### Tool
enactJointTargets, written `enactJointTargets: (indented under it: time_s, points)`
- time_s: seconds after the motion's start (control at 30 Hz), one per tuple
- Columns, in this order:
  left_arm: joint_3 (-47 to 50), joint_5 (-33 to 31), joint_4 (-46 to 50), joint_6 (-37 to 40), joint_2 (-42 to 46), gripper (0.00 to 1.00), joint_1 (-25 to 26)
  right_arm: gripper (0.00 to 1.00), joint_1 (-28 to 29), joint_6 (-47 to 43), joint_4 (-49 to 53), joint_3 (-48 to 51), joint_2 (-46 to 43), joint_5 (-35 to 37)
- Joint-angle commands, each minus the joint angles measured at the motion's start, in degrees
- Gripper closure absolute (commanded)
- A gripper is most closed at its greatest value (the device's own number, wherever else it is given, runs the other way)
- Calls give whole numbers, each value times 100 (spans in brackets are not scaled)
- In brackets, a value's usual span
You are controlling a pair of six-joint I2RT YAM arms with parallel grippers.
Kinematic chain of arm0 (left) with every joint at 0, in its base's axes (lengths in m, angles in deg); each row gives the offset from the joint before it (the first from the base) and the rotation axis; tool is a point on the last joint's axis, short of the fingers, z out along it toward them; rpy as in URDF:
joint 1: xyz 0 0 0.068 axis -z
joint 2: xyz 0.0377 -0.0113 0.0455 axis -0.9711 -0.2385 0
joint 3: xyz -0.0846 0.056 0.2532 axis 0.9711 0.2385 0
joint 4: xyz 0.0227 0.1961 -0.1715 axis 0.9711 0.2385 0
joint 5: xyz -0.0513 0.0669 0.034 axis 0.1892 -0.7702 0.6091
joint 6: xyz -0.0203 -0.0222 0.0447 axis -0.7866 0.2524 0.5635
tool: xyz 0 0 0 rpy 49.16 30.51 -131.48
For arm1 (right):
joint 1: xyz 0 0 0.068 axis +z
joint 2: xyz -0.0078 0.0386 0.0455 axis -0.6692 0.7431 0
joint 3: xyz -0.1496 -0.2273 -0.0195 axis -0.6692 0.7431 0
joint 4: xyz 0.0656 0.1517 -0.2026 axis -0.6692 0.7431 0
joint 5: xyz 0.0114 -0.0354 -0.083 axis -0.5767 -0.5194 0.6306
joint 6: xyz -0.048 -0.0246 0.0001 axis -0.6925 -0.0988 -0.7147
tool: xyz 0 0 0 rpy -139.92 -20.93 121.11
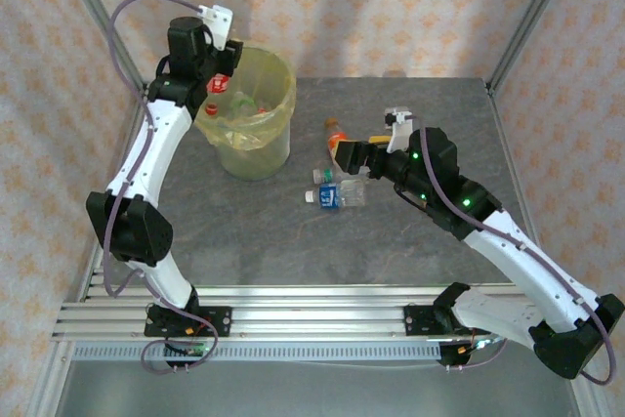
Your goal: Put the plastic bottles in the bin
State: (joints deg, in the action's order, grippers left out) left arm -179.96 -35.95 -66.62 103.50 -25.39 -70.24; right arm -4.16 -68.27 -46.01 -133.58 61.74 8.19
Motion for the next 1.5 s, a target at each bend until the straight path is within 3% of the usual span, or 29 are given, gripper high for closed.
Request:
enactJointTargets:
  time_s: [0.0,0.23,0.47,0.53,0.77,1.07,1.27,1.47]
  points:
    - [96,326,-362,376,-21,59,-31,1,21,-22,-67,26,-20,92]
    - [-54,627,280,728,-307,47,-17,1,21,-1,-67,63,-19,126]
    - [-671,1153,1464,1109,-687,15,-7,1,21,2,-30,52,-5,180]
    - [-786,1242,1559,1067,-749,11,-7,1,21,-3,-30,43,14,176]
    - [-1130,1589,1483,608,-796,11,-7,1,21,6,63,12,25,252]
    - [-1300,1891,926,-488,-680,10,-9,1,21,193,479,-132,33,928]
    - [-1243,1207,740,-1440,-641,24,-9,1,21,550,1221,-374,75,2097]
    - [-811,1092,435,-2020,-618,37,-5,1,4,919,1944,-581,142,3014]
